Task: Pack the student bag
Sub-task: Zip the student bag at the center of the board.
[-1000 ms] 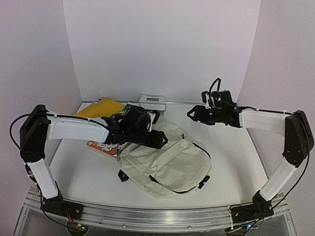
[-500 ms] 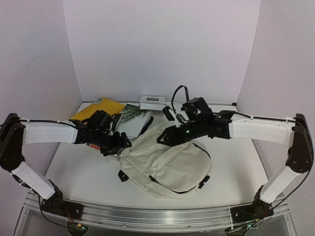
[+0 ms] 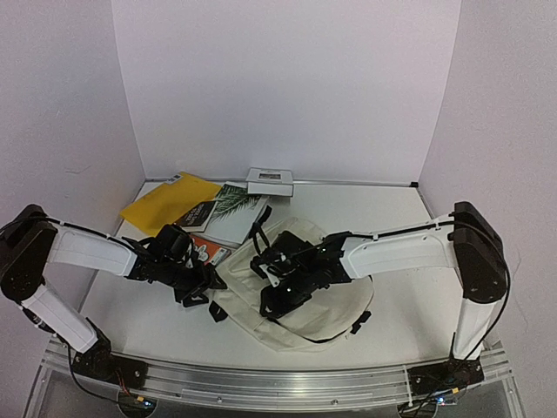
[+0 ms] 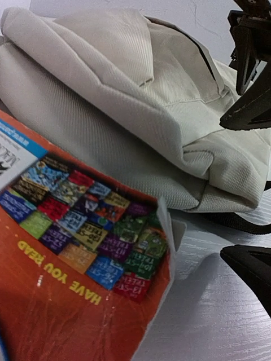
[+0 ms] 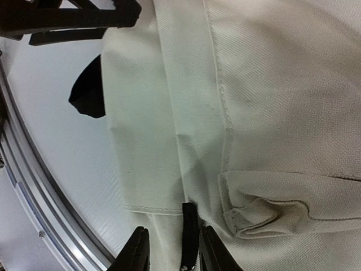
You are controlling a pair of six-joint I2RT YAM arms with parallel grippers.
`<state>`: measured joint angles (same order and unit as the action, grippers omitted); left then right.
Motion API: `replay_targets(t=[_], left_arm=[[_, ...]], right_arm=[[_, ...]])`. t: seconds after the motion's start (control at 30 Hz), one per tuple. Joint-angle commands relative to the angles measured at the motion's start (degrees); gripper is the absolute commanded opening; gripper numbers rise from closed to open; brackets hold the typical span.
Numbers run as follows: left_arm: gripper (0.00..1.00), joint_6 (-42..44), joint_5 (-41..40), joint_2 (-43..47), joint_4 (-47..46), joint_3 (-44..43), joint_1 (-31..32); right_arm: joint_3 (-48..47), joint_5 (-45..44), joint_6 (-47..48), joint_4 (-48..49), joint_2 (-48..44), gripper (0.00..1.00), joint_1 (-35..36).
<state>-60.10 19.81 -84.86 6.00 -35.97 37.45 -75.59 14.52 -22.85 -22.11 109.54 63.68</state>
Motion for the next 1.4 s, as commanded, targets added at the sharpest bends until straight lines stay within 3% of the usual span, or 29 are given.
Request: replay_targets(t=[0.0,0.47,0.63,0.73,0.93,1.1,1.37], left_arm=[[0.68,-1.8,3.2,-2.8,-5.7,0.3,-0.2],[0.43,-1.9,4.2,-6.8,-9.2,-0.2,-0.2],[0.33,-1.8,5.0,-8.3,-9.7,-0.8,-0.2],[0.22,-1.6,4.6,-8.4,-9.5,-1.1,-0.2],[0.01,1.3,2.0,-8.5,-6.8,-5.0,0.7],[0.00,7.0,-1.5,-10.5,-1.2,-13.9,2.8],[0.00,15.5,-7.5,-13.4,2.9,-25.9,3.0]], right_arm=[[-3.5,-3.0,-1.4,-2.2,2.7,0.28,-0.1],[-5.0,-4.3,-1.3,-3.8,6.8,0.24,0.5],[-5.3,-6.0,-1.5,-3.6,7.6,0.11,0.6],[-5.4,-7.1,-2.0,-3.6,7.3,0.00,0.6],[-3.8,-13.3,-3.7,-3.0,1.9,0.00,0.6],[-1.3,-15.0,-4.2,-1.8,-3.6,0.00,0.6],[5.3,-2.9,-2.0,4.4,-11.5,0.00,0.6]])
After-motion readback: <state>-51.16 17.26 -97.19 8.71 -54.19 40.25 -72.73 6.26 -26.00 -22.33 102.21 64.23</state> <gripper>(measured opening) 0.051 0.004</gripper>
